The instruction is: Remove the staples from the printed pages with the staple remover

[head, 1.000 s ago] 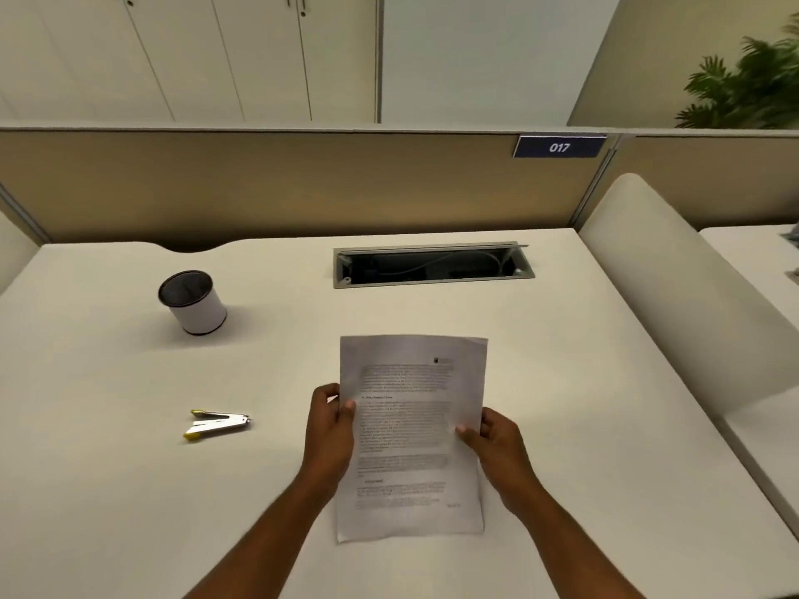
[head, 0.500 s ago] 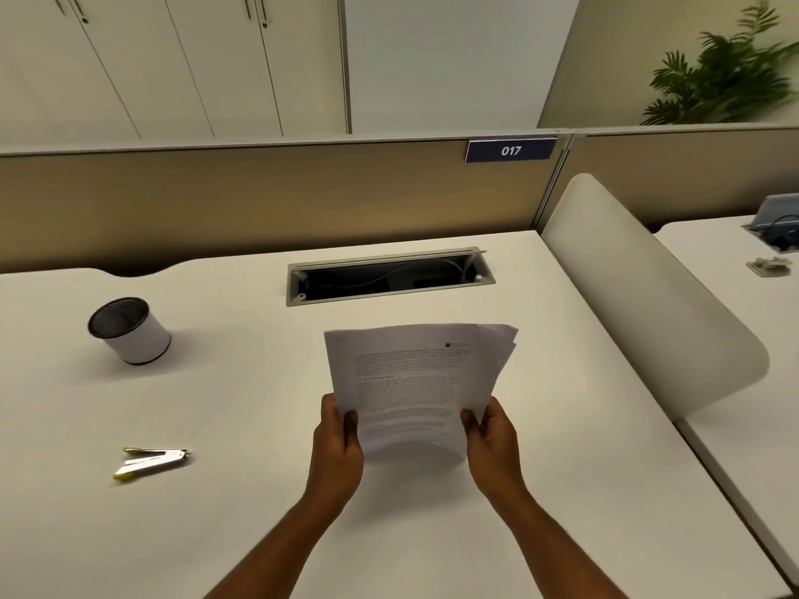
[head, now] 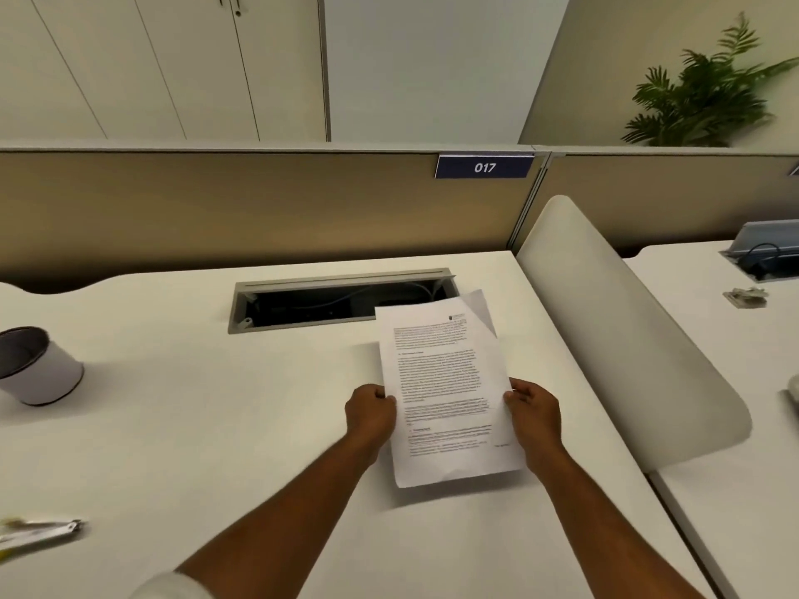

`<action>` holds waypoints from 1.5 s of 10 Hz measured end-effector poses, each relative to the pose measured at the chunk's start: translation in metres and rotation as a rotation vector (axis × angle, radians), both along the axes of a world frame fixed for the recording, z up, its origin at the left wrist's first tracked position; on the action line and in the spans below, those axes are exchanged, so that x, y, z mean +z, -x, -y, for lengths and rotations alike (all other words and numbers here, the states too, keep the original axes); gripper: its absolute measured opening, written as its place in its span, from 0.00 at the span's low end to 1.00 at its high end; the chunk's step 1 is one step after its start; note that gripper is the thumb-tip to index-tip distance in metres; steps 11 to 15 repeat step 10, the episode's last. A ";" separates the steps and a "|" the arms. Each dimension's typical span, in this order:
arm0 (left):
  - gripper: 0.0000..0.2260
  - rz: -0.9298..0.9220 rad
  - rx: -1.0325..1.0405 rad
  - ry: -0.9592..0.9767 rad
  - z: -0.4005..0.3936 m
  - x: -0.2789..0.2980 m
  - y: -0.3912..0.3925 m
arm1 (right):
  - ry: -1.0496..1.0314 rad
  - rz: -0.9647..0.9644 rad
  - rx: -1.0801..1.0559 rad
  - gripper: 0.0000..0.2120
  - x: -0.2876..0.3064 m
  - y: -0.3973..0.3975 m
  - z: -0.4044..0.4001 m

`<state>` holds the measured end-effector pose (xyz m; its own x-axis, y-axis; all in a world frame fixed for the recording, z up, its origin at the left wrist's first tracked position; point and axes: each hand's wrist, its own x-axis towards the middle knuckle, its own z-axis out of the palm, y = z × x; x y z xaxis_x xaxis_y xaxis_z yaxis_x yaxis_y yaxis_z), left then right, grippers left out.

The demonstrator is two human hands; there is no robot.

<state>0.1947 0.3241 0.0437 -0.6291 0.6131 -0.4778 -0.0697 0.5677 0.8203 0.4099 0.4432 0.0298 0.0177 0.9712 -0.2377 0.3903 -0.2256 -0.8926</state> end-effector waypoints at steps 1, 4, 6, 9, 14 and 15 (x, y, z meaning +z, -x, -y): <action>0.07 0.066 -0.001 0.016 -0.044 -0.006 -0.006 | -0.007 0.070 -0.024 0.15 -0.007 -0.009 -0.048; 0.11 0.092 0.027 0.036 -0.138 -0.026 -0.017 | -0.030 0.254 -0.130 0.15 -0.029 -0.021 -0.137; 0.10 -0.060 -0.077 0.077 -0.169 -0.033 -0.022 | -0.108 0.403 -0.137 0.16 -0.039 -0.025 -0.157; 0.10 -0.130 -0.142 0.102 -0.160 -0.036 -0.021 | -0.152 0.473 -0.076 0.17 -0.035 -0.020 -0.145; 0.08 -0.165 -0.176 0.127 -0.153 -0.032 -0.020 | -0.154 0.600 -0.057 0.19 -0.028 -0.018 -0.136; 0.08 -0.165 -0.176 0.127 -0.153 -0.032 -0.020 | -0.154 0.600 -0.057 0.19 -0.028 -0.018 -0.136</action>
